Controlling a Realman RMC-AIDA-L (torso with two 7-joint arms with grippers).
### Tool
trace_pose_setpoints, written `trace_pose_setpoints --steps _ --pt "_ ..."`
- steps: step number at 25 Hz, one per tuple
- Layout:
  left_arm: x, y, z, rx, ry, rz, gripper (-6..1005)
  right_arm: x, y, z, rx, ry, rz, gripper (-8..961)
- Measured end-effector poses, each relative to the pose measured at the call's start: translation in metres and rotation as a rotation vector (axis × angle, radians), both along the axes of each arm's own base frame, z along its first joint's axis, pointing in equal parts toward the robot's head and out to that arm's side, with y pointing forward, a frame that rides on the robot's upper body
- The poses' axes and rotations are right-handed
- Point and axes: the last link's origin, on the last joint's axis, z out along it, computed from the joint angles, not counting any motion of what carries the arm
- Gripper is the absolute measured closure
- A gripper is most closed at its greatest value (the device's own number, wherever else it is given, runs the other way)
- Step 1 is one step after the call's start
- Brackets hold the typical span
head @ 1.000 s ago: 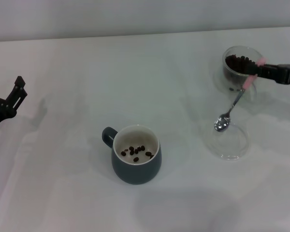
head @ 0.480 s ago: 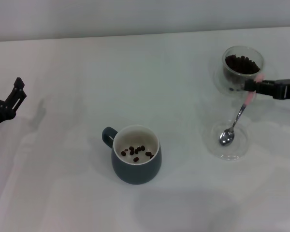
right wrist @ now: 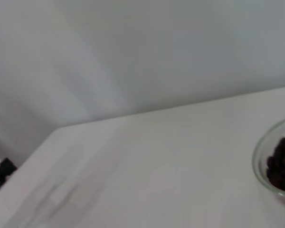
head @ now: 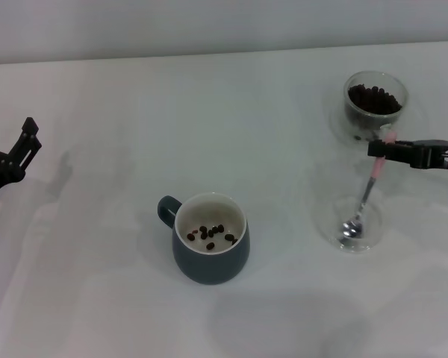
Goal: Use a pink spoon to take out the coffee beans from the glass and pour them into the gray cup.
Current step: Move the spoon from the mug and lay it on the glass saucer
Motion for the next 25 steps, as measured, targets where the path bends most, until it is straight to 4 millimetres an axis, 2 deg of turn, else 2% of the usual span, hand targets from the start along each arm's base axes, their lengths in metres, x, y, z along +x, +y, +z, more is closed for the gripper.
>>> trace_pose_setpoints --steps 9,21,25 --pt "0.000 0.001 0.000 0.000 0.001 -0.002 166 0.008 -0.001 -0.008 0.019 -0.019 -0.051 800" --pt "0.000 0.000 0.001 0.001 0.001 0.000 165 0.001 -0.004 -0.020 0.004 0.023 -0.046 778" --pt "-0.001 0.000 0.001 0.002 0.001 0.002 166 -0.001 -0.002 -0.015 0.035 0.042 -0.035 771"
